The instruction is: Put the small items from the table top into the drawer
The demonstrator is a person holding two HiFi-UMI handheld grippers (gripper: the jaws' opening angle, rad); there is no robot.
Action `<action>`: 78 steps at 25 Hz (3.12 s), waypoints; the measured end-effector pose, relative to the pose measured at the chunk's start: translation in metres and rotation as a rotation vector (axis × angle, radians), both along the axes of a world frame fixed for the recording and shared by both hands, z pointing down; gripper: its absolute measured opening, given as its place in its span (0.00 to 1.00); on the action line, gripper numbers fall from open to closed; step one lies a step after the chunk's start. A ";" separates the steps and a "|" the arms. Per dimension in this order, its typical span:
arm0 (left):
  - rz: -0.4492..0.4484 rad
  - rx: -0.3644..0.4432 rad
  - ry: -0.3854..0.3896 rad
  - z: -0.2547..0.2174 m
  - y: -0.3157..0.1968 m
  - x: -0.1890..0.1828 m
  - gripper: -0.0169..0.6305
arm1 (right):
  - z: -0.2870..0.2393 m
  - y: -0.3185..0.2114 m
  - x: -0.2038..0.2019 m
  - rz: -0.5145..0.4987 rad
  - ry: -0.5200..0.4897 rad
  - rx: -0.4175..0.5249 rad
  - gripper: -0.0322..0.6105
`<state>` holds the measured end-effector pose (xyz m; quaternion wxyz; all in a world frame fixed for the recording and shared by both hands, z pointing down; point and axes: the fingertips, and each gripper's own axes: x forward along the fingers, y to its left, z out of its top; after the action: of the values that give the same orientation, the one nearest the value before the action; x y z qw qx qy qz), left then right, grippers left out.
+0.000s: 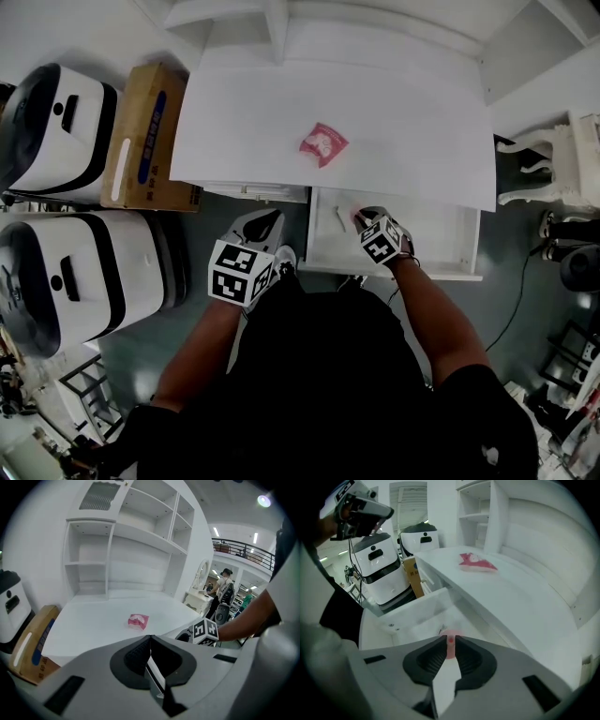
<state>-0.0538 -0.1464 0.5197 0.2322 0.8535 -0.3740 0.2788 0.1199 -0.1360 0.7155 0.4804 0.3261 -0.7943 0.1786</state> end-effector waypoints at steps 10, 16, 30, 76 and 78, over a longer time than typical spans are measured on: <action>-0.025 -0.013 -0.010 -0.006 0.010 -0.007 0.04 | 0.060 0.001 0.012 -0.044 0.104 -0.084 0.15; -0.046 -0.026 -0.026 -0.006 0.014 -0.014 0.04 | 0.074 0.001 0.009 -0.062 0.117 -0.107 0.15; -0.028 -0.033 0.018 -0.005 0.013 -0.008 0.04 | 0.062 0.007 0.010 0.012 0.084 -0.112 0.18; 0.095 0.050 0.087 -0.026 -0.001 0.025 0.04 | -0.200 0.012 0.019 0.532 -0.575 0.214 0.11; 0.101 0.054 0.082 -0.026 -0.002 0.026 0.04 | -0.198 0.012 0.019 0.531 -0.570 0.215 0.11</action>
<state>-0.0278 -0.1482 0.4939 0.2098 0.8879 -0.3282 0.2448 0.1389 -0.1241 0.5171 0.1412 0.5057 -0.7980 0.2959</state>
